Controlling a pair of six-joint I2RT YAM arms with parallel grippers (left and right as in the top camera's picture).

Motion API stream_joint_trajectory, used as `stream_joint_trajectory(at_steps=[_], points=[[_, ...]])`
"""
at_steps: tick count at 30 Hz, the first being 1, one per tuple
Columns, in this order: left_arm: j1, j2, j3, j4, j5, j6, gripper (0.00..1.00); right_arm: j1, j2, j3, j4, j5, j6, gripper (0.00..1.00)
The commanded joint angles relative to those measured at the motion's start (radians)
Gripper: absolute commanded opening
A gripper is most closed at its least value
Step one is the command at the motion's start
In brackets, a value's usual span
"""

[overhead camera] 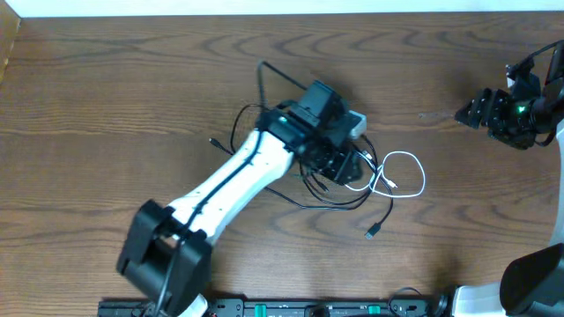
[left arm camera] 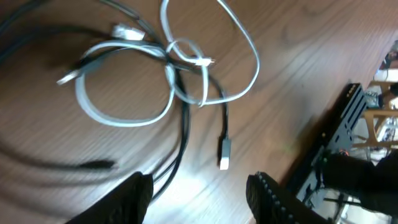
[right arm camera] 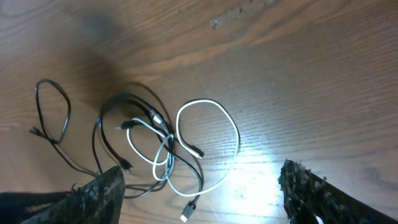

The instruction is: Untangle cables

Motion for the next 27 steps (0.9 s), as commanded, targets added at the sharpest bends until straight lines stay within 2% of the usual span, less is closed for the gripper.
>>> stream_joint_trajectory(at_steps=[1,7,14,16,20,23,27], points=[[-0.062,0.068,0.016,0.084,0.006,-0.055,0.55,0.011,0.001,0.0,-0.001,0.005,0.001,0.77],[-0.121,0.182,0.016,0.237,-0.013,-0.1,0.68,0.011,0.001,-0.001,-0.003,0.011,0.001,0.77],[-0.13,0.315,0.016,0.381,-0.021,-0.196,0.68,0.011,0.001,-0.001,-0.007,0.016,-0.007,0.78],[-0.13,0.331,0.016,0.388,-0.021,-0.204,0.62,0.011,0.001,-0.001,-0.006,0.015,-0.007,0.78],[-0.122,0.319,0.016,0.393,-0.021,-0.204,0.26,0.011,0.001,-0.002,-0.007,0.015,-0.007,0.79],[-0.095,0.287,0.016,0.394,-0.021,-0.205,0.08,0.011,0.001,-0.003,-0.007,0.015,-0.007,0.8],[-0.037,0.189,0.016,0.394,0.018,-0.208,0.08,0.015,0.001,-0.01,-0.005,0.014,-0.007,0.81]])
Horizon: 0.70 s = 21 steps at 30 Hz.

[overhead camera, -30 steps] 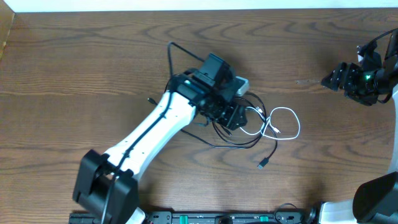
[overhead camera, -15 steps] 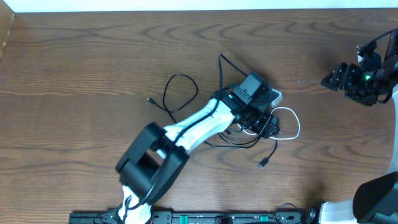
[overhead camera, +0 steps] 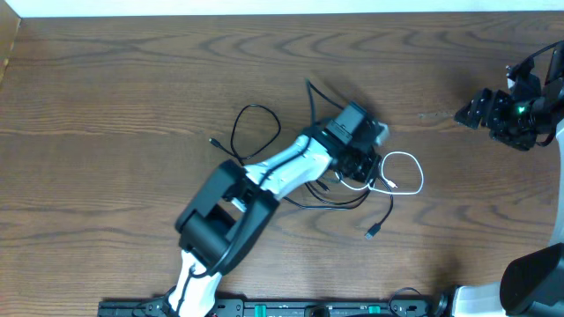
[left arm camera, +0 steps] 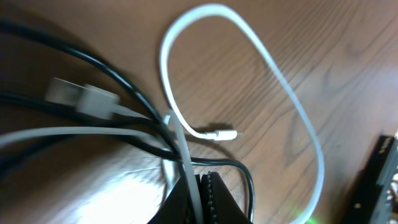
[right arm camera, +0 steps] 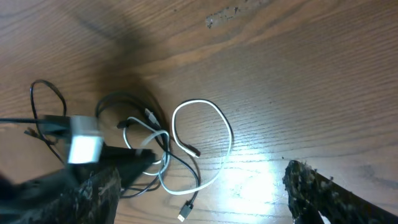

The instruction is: Untangle cables

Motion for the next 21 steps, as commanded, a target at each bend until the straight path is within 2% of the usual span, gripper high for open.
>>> stream_joint_trajectory(at_steps=[1,9,18,21], points=[[0.06,-0.152,0.015,-0.001,0.059,-0.008,0.07,0.022,0.001,-0.014,0.001,0.0,-0.007,0.82],[0.113,-0.407,0.015,0.014,0.2,-0.148,0.07,0.101,0.001,-0.028,0.026,-0.115,-0.052,0.84],[0.164,-0.592,0.015,0.016,0.2,-0.233,0.07,0.208,0.001,-0.028,0.143,-0.616,-0.257,0.84],[0.197,-0.613,0.015,0.016,0.2,-0.26,0.07,0.224,0.001,-0.028,0.156,-0.659,-0.257,0.84]])
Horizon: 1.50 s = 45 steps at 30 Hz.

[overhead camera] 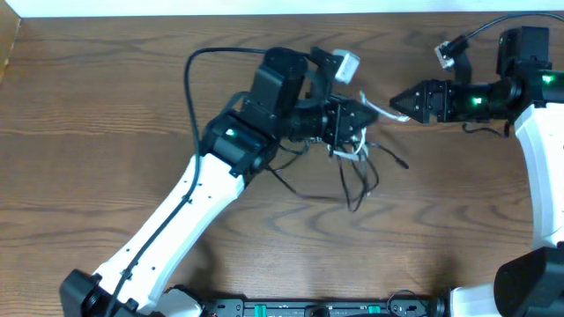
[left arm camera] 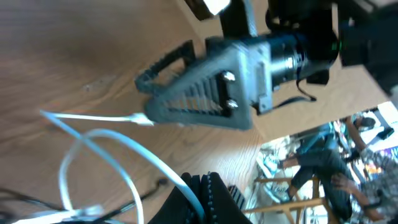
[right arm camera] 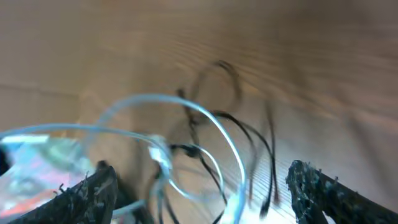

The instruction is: Untangle cables

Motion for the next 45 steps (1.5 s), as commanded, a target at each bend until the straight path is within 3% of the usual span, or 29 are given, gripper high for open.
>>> stream_joint_trajectory(at_steps=[1,5,12,25,35,45], points=[[0.05,-0.034,0.015,0.01,0.018,-0.051,0.07,0.028,0.001,-0.006,0.002,-0.13,-0.047,0.84],[0.087,-0.034,0.015,0.032,0.018,-0.098,0.07,0.077,0.003,-0.007,-0.008,-0.11,-0.047,0.84],[0.146,-0.035,0.015,0.216,0.138,-0.231,0.07,0.177,0.003,-0.069,0.005,-0.032,-0.024,0.83],[0.194,-0.078,0.015,0.47,0.178,-0.396,0.07,0.252,0.003,-0.277,0.326,0.036,0.26,0.8],[0.21,-0.198,0.015,0.629,0.13,-0.4,0.08,0.288,0.003,-0.374,0.531,0.089,0.417,0.79],[0.337,-0.29,0.015,0.65,0.088,-0.408,0.07,0.361,0.003,-0.378,0.543,0.217,0.462,0.8]])
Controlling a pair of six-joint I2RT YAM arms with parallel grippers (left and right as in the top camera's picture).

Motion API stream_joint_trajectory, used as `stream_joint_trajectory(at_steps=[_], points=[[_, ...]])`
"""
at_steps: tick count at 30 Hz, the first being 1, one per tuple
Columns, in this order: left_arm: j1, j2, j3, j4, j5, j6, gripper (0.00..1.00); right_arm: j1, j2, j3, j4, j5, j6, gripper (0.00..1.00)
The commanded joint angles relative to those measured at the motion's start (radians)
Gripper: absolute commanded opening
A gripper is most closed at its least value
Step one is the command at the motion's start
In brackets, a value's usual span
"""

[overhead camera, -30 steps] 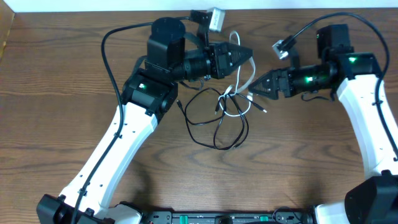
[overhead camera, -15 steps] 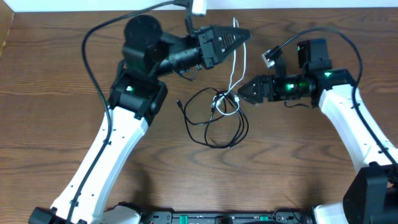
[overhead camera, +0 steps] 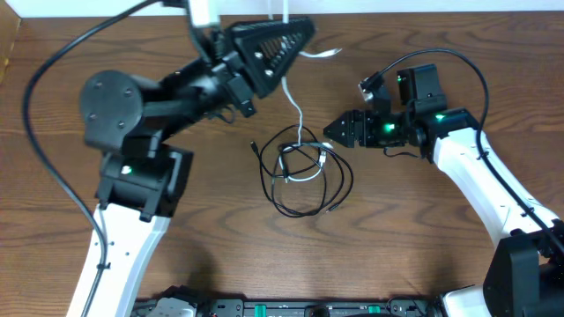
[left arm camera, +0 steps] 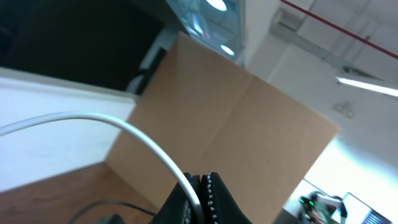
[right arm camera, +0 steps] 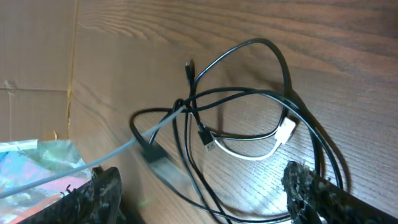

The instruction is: Untangle cables

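My left gripper (overhead camera: 293, 35) is raised high over the table's back edge, shut on a long white cable (overhead camera: 295, 110). In the left wrist view that cable (left arm camera: 112, 121) curves out of the shut jaws of this gripper (left arm camera: 202, 185). The cable runs down into a tangle of black cables (overhead camera: 304, 172) lying mid-table. A short white cable (right arm camera: 286, 132) is caught inside the tangle (right arm camera: 242, 118). My right gripper (overhead camera: 335, 132) hovers just right of the tangle, open, holding nothing; in its own wrist view this gripper (right arm camera: 205, 186) has its fingers spread wide.
The brown wooden table (overhead camera: 458, 255) stretches bare all around the tangle. A black rail (overhead camera: 291, 308) runs along the front edge. The white wall edge (overhead camera: 441, 7) bounds the back. A cardboard panel (left arm camera: 249, 124) stands beyond the table.
The left gripper has risen higher with the white cable. The tangle, then hanging in the air near the back, now lies mid-table. The right gripper has moved down-left to beside it.
The left gripper was open above the tangle on the table, the right arm parked far right. Then it was shut on the white cable. Then the bundle hung lifted, the right gripper close by. Now the cable is stretched upward and the black loops rest on the table.
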Motion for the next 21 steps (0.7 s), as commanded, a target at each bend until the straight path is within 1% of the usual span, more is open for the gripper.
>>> stream_joint_trajectory(at_steps=[1,3,6,8,10,11,13,17,19,21], points=[[0.055,-0.015,0.016,-0.021,-0.013,-0.026,0.07,0.013,0.0,-0.01,0.005,0.03,0.009,0.8],[0.068,-0.014,0.016,-0.046,-0.013,-0.031,0.07,0.014,0.0,-0.01,0.015,0.006,-0.031,0.8],[0.078,-0.014,0.016,-0.066,-0.011,-0.031,0.07,0.018,0.0,-0.01,0.033,-0.084,-0.128,0.7],[0.08,-0.015,0.016,-0.066,-0.014,-0.031,0.07,0.042,0.0,-0.01,0.031,-0.103,-0.195,0.69],[0.08,-0.015,0.016,-0.066,-0.017,-0.031,0.07,0.064,0.002,-0.011,0.032,-0.098,-0.227,0.69],[0.08,-0.015,0.016,-0.066,-0.017,-0.031,0.07,0.094,0.009,-0.012,0.035,-0.041,-0.23,0.7],[0.08,-0.015,0.016,-0.066,-0.017,-0.031,0.07,0.121,0.024,-0.012,0.042,0.013,-0.23,0.72],[0.08,-0.016,0.016,-0.065,-0.017,-0.032,0.08,0.155,0.097,-0.012,0.113,0.029,-0.234,0.74],[0.08,-0.017,0.016,-0.065,-0.017,-0.032,0.07,0.163,0.147,-0.012,0.195,0.029,-0.228,0.72],[0.08,-0.018,0.016,-0.065,-0.018,-0.032,0.08,0.173,0.204,-0.012,0.303,0.03,-0.2,0.67]])
